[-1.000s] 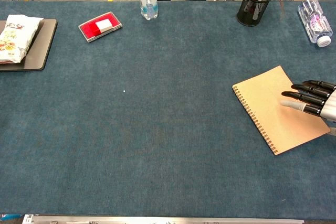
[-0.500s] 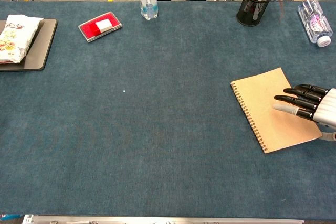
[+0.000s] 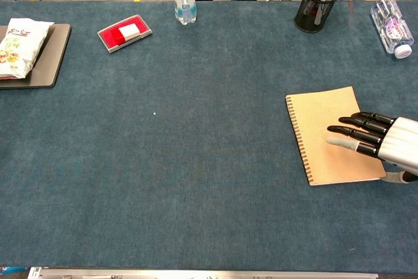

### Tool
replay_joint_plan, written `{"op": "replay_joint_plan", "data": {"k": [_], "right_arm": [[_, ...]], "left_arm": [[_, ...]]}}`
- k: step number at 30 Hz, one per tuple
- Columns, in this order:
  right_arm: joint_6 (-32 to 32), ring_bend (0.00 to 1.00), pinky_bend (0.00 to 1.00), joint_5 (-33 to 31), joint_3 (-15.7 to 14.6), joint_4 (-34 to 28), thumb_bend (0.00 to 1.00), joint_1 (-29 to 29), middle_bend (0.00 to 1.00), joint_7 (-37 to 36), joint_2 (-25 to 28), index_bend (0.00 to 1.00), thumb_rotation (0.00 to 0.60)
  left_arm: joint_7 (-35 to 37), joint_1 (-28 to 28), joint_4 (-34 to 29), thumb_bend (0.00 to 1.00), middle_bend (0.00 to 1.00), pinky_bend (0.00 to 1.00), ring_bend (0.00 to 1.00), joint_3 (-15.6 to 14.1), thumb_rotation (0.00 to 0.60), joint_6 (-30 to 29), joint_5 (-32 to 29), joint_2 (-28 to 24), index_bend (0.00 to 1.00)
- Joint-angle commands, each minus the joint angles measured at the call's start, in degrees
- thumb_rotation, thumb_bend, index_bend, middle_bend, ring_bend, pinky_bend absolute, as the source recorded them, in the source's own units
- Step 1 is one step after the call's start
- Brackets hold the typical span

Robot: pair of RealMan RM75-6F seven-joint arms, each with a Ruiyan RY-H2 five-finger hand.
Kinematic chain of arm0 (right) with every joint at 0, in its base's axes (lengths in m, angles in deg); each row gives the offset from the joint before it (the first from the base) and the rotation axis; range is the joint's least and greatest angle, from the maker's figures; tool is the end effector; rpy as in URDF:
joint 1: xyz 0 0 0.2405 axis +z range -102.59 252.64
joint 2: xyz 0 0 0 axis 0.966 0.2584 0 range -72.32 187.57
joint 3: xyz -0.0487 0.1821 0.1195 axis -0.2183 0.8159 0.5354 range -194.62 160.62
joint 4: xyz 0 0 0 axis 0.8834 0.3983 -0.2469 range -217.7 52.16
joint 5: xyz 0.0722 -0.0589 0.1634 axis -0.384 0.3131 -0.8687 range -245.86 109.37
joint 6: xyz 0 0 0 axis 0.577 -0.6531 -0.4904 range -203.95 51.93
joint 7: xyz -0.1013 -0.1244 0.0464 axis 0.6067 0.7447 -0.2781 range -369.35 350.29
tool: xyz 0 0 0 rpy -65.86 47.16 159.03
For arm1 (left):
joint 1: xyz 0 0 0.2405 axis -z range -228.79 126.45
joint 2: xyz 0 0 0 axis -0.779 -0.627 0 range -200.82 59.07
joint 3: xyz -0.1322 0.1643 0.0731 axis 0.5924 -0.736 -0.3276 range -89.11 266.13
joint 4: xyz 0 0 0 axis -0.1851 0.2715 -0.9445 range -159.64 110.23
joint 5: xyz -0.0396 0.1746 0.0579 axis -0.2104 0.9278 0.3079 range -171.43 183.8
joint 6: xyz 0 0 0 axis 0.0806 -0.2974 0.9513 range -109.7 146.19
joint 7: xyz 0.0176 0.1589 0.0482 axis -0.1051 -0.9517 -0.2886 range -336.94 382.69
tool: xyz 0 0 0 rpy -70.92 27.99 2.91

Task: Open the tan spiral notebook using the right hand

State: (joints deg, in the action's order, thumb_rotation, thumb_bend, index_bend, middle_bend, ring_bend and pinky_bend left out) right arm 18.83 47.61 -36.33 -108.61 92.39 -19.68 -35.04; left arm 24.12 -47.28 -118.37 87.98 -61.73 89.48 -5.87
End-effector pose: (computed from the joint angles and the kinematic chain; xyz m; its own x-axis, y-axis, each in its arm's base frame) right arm -0.2956 -0.1916 0.0418 0.7957 0.0376 0.6045 -0.3442 -0.7932 0.5024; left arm -0.2882 0.1813 0.1381 0.3298 0.1573 0.9308 0.9379 0.0579 -0.3421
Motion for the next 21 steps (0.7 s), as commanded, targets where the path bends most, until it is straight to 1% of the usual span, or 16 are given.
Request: {"op": "replay_joint_plan", "data": {"k": [1,7,14,18,21], "right_arm": [[0.7,0.0,0.14,0.1,-0.1,-0.7,0.0,0.1,0.06,0.3,0.6,0.0,0.6],[2.7,0.0,0.14,0.4,-0.1,-3.9,0.0,0.2,0.06,2.5,3.2,0.0,0.6],[3.0,0.0,0.14,0.7,-0.2,-8.8,0.0,0.5,0.06,6.2,7.3,0.0,0.6],[3.0,0.0,0.14,0.1,0.5,-11.2,0.0,0.6,0.06,7.2,9.0,0.0,0.6],[2.5,0.0,0.14,-0.8,1.3,-11.7,0.0,0.5,0.06,7.2,9.4,0.0,0.6]], "left_arm": [[0.0,0.0,0.0,0.3,0.61,0.72,0.57,0.0,0.6,0.0,0.0,0.0,0.66],[-0.1,0.1,0.1,0.3,0.61,0.72,0.57,0.0,0.6,0.2,-0.1,0.1,0.66],[-0.2,0.1,0.0,0.3,0.61,0.72,0.57,0.0,0.6,0.1,0.0,0.1,0.66],[-0.5,0.1,0.1,0.3,0.61,0.72,0.57,0.0,0.6,0.3,-0.1,0.2,0.66],[-0.5,0.1,0.1,0.3,0.61,0.72,0.57,0.0,0.6,0.2,0.0,0.2,0.66]]}}
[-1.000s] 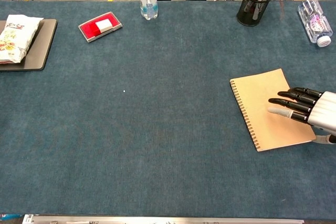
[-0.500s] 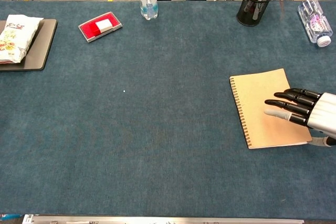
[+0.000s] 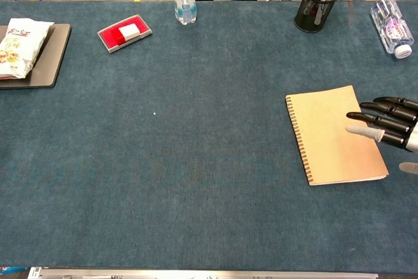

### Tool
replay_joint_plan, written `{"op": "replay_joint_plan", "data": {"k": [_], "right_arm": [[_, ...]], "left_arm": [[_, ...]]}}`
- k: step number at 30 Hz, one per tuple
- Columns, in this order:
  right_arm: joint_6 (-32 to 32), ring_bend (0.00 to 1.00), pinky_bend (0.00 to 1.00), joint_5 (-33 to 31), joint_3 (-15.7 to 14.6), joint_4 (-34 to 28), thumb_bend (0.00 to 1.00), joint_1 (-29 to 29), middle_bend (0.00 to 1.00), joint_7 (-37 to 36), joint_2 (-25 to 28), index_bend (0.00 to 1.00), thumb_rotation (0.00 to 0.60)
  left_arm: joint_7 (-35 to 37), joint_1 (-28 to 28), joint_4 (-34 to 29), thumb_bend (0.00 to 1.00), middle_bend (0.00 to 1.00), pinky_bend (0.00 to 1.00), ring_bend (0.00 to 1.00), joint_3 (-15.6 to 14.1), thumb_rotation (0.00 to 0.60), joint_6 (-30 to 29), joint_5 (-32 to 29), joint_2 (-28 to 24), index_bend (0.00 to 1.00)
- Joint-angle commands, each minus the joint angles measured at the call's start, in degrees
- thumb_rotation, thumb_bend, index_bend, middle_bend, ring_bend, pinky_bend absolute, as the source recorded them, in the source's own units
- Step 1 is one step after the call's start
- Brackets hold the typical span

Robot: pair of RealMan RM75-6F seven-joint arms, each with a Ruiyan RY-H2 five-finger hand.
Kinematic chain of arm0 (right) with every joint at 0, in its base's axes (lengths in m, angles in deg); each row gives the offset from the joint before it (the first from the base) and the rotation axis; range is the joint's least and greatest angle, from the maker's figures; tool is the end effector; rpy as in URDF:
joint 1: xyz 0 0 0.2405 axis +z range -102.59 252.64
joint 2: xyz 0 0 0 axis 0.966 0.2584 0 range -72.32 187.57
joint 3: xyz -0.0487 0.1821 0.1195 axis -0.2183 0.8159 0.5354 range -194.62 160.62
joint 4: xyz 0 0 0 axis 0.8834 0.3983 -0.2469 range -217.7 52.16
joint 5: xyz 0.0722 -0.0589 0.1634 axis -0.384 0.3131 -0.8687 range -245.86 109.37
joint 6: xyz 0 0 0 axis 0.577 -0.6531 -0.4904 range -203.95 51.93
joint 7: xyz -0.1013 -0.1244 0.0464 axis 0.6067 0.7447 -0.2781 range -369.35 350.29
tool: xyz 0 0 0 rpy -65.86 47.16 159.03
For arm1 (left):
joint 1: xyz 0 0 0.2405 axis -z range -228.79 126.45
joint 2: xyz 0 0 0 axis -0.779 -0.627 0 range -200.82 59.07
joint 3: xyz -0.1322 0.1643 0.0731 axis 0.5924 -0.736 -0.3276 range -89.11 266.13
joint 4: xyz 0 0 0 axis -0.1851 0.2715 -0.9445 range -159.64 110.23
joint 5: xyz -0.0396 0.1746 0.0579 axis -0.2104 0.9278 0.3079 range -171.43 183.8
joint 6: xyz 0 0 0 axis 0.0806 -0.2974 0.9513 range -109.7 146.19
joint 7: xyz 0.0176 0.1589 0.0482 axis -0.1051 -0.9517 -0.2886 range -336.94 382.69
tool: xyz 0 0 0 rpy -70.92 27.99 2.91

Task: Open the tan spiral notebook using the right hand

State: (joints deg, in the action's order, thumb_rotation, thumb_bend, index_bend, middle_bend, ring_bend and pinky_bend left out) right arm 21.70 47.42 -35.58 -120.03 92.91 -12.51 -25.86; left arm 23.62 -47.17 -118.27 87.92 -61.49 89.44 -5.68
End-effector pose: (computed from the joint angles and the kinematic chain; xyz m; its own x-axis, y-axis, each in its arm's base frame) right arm -0.2879 -0.1888 0.0805 0.7962 0.1262 0.5917 -0.3030 -0.7634 0.5705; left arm -0.2883 0.1816 0.1365 0.3363 0.1624 0.9277 0.9355 0.0555 -0.3489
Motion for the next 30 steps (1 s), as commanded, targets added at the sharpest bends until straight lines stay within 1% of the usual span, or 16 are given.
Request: {"op": "replay_joint_plan", "data": {"k": [1,7,16,23,30], "right_arm": [[-0.6,0.0,0.14,-0.8,0.6,-0.2,0.0,0.0,0.06,0.0,0.3,0.0,0.6],[-3.1,0.0,0.14,-1.9,1.4,1.2,0.0,0.1,0.06,-0.9,-0.4,0.0,0.6],[-4.5,0.0,0.14,-2.4,1.7,3.5,0.0,0.1,0.06,-2.1,-1.6,0.0,0.6],[-6.3,0.0,0.14,-2.6,1.6,5.1,0.09,0.5,0.06,-3.5,-2.8,0.0,0.6],[-7.3,0.0,0.14,-2.7,1.3,6.3,0.14,0.4,0.06,-4.0,-3.5,0.0,0.6]], "left_arm": [[0.0,0.0,-0.1,0.3,0.61,0.72,0.57,0.0,0.6,-0.1,0.1,0.0,0.66],[0.1,-0.1,-0.1,0.3,0.61,0.72,0.57,0.0,0.6,-0.2,0.1,-0.1,0.66],[0.2,-0.1,-0.1,0.3,0.61,0.72,0.57,0.0,0.6,-0.1,0.0,-0.1,0.66],[0.1,-0.1,-0.2,0.3,0.61,0.72,0.57,0.0,0.6,-0.4,0.2,-0.2,0.66],[0.4,-0.2,-0.4,0.3,0.61,0.72,0.57,0.1,0.6,-0.6,0.2,-0.4,0.66]]}}
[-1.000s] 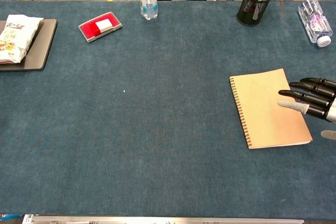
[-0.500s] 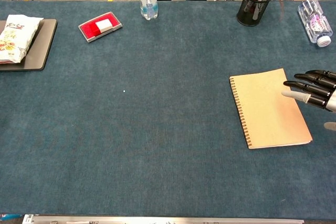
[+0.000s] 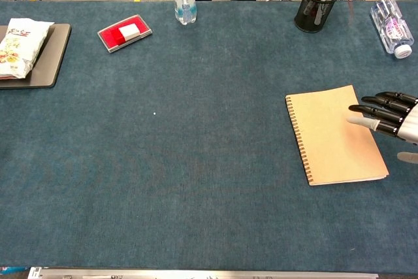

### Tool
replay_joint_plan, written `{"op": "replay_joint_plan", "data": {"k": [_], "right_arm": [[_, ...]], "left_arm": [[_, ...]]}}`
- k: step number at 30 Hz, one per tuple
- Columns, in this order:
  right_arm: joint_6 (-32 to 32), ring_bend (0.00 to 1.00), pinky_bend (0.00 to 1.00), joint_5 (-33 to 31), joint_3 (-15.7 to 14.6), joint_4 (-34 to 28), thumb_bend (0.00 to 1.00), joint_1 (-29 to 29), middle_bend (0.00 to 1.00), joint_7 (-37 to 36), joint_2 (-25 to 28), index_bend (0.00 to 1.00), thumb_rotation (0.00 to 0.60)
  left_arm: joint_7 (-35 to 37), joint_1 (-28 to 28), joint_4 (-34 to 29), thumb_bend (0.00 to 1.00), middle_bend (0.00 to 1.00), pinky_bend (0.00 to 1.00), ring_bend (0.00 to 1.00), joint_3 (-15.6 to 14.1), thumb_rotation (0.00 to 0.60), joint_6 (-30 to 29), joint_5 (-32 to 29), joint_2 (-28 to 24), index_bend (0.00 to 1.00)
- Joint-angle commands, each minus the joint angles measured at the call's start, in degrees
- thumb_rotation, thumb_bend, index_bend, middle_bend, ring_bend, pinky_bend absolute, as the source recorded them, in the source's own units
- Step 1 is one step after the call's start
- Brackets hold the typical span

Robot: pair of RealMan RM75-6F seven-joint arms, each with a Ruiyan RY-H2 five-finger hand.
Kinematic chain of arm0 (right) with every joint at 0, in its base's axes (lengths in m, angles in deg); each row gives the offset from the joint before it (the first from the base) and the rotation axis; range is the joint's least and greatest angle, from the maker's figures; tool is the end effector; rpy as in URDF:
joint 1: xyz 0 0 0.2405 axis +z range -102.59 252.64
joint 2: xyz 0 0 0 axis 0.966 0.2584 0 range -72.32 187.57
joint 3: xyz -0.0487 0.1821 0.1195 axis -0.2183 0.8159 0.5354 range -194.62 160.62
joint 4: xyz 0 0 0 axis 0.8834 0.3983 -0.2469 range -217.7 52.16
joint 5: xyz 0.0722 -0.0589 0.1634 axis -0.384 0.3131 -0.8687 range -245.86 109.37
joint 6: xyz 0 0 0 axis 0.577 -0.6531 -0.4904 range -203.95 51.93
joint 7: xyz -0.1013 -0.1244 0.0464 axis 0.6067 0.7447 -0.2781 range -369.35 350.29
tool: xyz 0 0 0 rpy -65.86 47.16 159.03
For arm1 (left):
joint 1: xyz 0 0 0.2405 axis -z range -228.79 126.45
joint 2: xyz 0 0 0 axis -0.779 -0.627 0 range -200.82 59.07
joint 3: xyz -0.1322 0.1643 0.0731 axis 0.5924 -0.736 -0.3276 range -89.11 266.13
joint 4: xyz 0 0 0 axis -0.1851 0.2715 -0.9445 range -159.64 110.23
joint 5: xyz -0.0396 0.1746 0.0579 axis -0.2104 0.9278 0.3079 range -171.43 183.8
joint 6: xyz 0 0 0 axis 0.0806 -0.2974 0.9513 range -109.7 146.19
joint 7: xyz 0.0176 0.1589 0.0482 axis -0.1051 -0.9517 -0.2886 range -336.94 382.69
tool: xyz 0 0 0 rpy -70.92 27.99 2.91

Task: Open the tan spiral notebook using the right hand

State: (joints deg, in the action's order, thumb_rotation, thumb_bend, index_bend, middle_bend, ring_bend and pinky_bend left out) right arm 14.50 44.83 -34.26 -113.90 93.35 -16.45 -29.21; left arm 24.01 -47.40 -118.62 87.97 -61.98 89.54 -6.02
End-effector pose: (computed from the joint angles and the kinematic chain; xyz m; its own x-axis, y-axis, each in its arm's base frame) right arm -0.3090 -0.2093 0.0689 0.8482 0.0505 0.5273 -0.3309 -0.7268 0.6019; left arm -0.2876 0.1808 0.1391 0.3303 0.1541 0.9312 0.9378 0.0585 -0.3423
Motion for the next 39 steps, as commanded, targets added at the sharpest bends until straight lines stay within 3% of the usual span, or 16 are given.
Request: {"op": "replay_joint_plan", "data": {"k": [1,15,39], "right_arm": [[-0.2,0.0,0.14,-0.1,0.0,0.3,0.15,0.0,0.06,-0.1,-0.2,0.0,0.6],[-0.3,0.0,0.14,-0.5,0.0,1.4,0.21,-0.2,0.06,-0.6,-0.7,0.0,0.6],[-1.6,0.0,0.14,-0.7,-0.6,4.5,0.21,-0.5,0.06,-2.6,-3.3,0.0,0.6]], "left_arm": [[0.1,0.0,-0.1,0.3,0.61,0.72,0.57,0.0,0.6,-0.1,0.1,0.0,0.66],[0.1,-0.1,-0.1,0.3,0.61,0.72,0.57,0.1,0.6,-0.2,-0.1,-0.2,0.66],[-0.2,-0.1,0.0,0.3,0.61,0.72,0.57,0.1,0.6,0.0,-0.3,-0.1,0.66]]}}
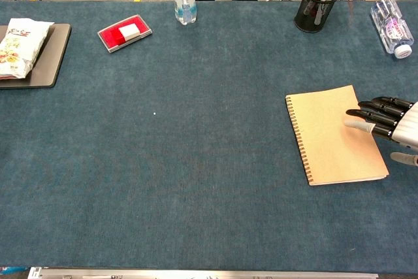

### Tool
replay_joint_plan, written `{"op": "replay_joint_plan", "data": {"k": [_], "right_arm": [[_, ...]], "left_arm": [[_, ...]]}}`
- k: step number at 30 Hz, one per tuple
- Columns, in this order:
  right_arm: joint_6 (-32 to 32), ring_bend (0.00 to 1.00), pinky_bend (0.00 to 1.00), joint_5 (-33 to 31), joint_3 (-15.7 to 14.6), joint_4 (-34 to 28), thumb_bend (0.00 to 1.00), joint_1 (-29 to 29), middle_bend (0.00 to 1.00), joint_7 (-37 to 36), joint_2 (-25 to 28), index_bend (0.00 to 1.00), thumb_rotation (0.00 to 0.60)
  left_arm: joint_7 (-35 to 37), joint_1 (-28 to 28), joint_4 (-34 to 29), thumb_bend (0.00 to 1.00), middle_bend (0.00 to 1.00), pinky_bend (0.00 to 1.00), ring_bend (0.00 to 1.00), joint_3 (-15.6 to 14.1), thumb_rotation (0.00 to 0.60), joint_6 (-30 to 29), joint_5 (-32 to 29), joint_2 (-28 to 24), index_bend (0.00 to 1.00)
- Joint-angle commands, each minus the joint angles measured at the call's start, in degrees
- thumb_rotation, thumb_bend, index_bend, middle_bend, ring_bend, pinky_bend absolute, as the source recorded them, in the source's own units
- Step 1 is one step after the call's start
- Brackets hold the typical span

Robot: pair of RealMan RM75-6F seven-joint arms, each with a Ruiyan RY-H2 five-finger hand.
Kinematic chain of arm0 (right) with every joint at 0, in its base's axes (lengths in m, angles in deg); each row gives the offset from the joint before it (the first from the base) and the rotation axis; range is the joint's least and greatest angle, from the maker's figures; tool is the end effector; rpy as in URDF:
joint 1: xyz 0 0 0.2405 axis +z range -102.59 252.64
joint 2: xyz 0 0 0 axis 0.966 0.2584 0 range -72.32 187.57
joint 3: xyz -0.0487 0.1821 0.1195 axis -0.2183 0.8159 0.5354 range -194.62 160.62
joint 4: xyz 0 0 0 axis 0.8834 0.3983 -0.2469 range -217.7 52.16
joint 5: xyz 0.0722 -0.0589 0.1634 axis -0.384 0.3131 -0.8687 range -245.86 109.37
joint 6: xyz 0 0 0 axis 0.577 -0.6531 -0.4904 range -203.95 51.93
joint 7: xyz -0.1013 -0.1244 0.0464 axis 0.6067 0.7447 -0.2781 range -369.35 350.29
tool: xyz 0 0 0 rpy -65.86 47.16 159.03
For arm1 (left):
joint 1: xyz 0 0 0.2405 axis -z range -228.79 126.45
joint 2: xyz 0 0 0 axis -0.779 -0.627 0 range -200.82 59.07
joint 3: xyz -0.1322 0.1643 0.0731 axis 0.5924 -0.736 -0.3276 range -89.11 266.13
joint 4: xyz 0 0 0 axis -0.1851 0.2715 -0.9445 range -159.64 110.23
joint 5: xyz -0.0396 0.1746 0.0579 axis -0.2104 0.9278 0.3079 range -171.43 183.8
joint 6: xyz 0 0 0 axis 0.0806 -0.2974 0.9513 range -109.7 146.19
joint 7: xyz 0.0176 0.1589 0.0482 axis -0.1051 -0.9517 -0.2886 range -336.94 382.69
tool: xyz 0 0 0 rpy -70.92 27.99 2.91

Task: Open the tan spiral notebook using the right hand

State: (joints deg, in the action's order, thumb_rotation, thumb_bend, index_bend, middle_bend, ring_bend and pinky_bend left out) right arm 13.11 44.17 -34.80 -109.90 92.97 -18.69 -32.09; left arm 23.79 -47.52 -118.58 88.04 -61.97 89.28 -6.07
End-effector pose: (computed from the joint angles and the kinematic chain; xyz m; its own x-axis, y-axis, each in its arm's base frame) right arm -0.3152 -0.2105 0.0584 0.8532 0.0164 0.5214 -0.3488 -0.7254 0.5935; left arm -0.2888 0.1804 0.1398 0.3343 0.1538 0.9298 0.9356 0.0643 -0.3471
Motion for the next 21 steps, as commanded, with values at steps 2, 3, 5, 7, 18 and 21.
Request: {"op": "replay_joint_plan", "data": {"k": [2,3,5,7,18,21], "right_arm": [[-0.3,0.0,0.14,-0.1,0.0,1.1,0.21,-0.1,0.06,-0.6,-1.0,0.0,0.6],[-0.3,0.0,0.14,-0.2,0.0,1.5,0.21,-0.1,0.06,-0.8,-1.4,0.0,0.6],[-0.4,0.0,0.14,-0.2,0.0,2.1,0.21,-0.1,0.06,-1.1,-1.9,0.0,0.6],[-0.4,0.0,0.14,-0.2,0.0,2.7,0.21,-0.1,0.06,-1.5,-2.5,0.0,0.6],[-0.1,0.0,0.14,-0.6,0.0,5.1,0.22,-0.1,0.06,-2.9,-4.7,0.0,0.6],[0.0,0.0,0.14,-0.7,0.0,5.6,0.22,-0.2,0.06,-3.2,-5.2,0.0,0.6]], "left_arm": [[0.0,0.0,0.0,0.3,0.61,0.72,0.57,0.0,0.6,0.0,0.0,0.0,0.66],[0.1,0.0,-0.1,0.3,0.61,0.72,0.57,0.0,0.6,-0.1,0.0,0.0,0.66],[0.1,0.0,-0.1,0.3,0.61,0.72,0.57,0.0,0.6,-0.1,0.0,-0.1,0.66],[0.2,0.0,-0.1,0.3,0.61,0.72,0.57,0.0,0.6,-0.1,0.0,-0.1,0.66],[0.3,-0.1,-0.2,0.3,0.61,0.72,0.57,0.0,0.6,-0.2,0.2,-0.3,0.66],[0.4,-0.1,-0.3,0.3,0.61,0.72,0.57,0.0,0.6,-0.3,0.2,-0.3,0.66]]}}
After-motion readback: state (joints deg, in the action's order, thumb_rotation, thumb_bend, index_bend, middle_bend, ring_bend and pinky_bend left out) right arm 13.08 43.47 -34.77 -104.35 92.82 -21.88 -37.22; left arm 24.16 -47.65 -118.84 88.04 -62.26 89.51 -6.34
